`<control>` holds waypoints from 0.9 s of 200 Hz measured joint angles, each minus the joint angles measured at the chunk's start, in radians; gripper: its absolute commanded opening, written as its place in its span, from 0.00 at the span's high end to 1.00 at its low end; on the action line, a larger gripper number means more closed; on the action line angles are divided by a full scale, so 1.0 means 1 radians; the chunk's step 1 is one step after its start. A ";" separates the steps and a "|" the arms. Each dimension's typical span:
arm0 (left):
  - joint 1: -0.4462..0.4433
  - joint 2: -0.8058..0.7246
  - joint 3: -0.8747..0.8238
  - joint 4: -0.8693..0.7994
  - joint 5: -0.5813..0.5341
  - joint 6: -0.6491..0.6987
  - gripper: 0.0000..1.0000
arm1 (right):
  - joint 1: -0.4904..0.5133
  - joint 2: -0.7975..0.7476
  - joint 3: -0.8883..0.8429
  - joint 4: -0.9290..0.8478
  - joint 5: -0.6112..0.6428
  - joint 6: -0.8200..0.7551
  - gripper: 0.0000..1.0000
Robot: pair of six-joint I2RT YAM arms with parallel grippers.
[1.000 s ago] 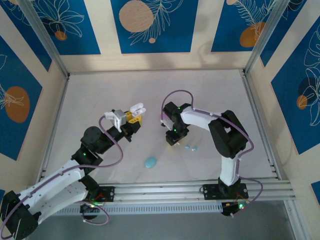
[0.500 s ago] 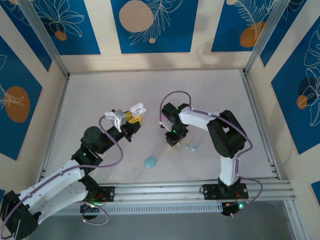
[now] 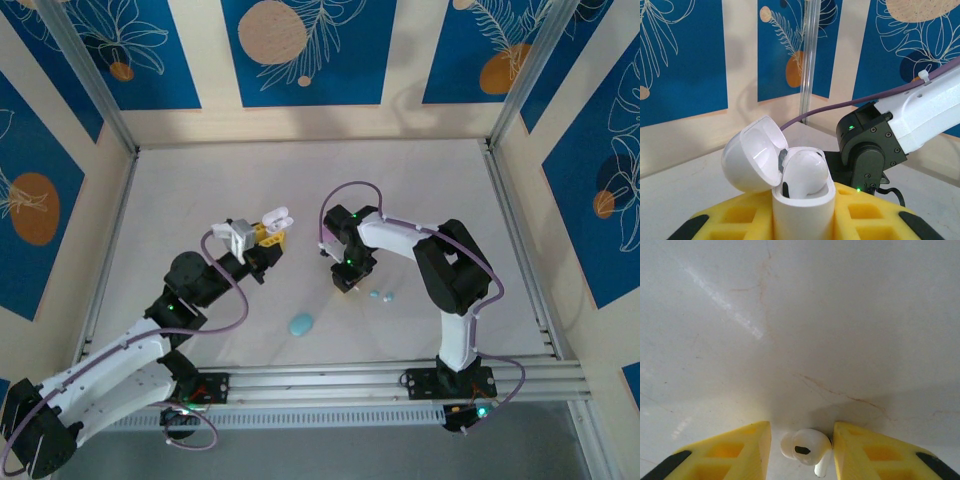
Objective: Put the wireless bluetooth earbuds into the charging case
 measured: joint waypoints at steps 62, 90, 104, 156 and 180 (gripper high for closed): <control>0.000 0.000 0.000 0.000 0.003 0.000 0.73 | -0.006 0.011 0.014 -0.016 -0.010 -0.023 0.64; 0.000 0.000 0.000 0.000 0.005 0.000 0.73 | -0.017 0.014 0.018 -0.023 -0.023 -0.026 0.66; 0.000 0.000 0.000 0.000 0.005 0.000 0.72 | -0.018 0.014 0.018 -0.026 -0.028 -0.027 0.65; 0.000 0.000 0.000 0.000 0.005 0.000 0.73 | -0.018 0.014 0.019 -0.046 -0.056 -0.034 0.60; 0.000 0.000 0.000 0.000 0.005 0.000 0.73 | -0.018 0.015 0.019 -0.071 -0.060 -0.038 0.61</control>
